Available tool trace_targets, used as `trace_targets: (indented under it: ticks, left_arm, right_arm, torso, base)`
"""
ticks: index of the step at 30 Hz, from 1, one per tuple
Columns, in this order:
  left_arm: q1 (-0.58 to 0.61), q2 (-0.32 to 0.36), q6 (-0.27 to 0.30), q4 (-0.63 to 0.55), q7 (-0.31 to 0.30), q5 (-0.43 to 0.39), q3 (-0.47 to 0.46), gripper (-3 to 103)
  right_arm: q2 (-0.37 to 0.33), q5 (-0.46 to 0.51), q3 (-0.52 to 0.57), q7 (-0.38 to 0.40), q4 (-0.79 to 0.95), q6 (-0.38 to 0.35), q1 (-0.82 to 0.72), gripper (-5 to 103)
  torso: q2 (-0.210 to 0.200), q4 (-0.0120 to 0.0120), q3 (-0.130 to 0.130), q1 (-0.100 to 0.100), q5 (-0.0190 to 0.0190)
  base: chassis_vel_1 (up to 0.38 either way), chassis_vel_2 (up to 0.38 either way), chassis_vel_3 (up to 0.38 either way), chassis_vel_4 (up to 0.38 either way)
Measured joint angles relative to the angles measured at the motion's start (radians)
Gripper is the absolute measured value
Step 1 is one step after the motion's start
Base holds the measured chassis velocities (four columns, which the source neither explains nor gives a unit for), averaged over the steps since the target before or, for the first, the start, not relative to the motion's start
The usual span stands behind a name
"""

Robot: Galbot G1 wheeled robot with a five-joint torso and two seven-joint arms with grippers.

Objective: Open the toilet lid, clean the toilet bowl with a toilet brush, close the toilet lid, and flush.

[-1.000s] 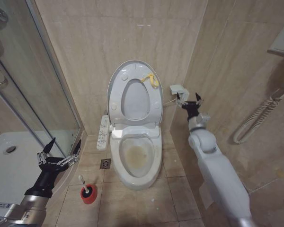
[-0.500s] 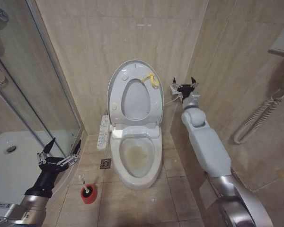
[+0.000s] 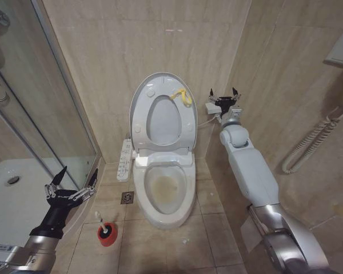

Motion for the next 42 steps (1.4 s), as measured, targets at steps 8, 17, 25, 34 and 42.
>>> trace_targets:
  ticks: [8, 17, 25, 34, 42]
  left_arm:
    - [0.0, 0.0, 0.0, 0.0, 0.0, 0.0, 0.0, 100]
    - [0.0, 0.0, 0.0, 0.0, 0.0, 0.0, 0.0, 100]
    - [0.0, 0.0, 0.0, 0.0, 0.0, 0.0, 0.0, 100]
    - [0.0, 0.0, 0.0, 0.0, 0.0, 0.0, 0.0, 100]
    - [0.0, 0.0, 0.0, 0.0, 0.0, 0.0, 0.0, 100]
  right_arm:
    - [-0.002, -0.001, 0.002, -0.027, 0.005, 0.012, -0.003, 100]
    - [-0.006, -0.012, 0.0, -0.037, -0.002, 0.021, -0.002, 100]
    - [-0.003, -0.014, -0.003, -0.037, 0.0, 0.023, -0.008, 100]
    - [0.006, -0.024, -0.016, -0.044, -0.006, 0.031, -0.005, 100]
    - [0.024, -0.038, -0.045, -0.054, -0.021, 0.044, 0.015, 100]
  torso:
    - [0.0, 0.0, 0.0, 0.0, 0.0001]
    - [0.0, -0.0001, 0.0, 0.0, 0.0001]
    - [0.0, -0.0001, 0.0, 0.0, -0.0001]
    - [0.0, 0.0001, 0.0, 0.0, 0.0001]
    - [0.0, 0.0004, 0.0, 0.0, -0.0002]
  base:
    - [0.0, 0.0, 0.0, 0.0]
    - [-0.012, 0.012, 0.009, -0.013]
    - [-0.096, 0.096, 0.103, -0.092]
    - [-0.091, 0.082, 0.085, -0.071]
    - [-0.08, 0.098, 0.089, -0.097]
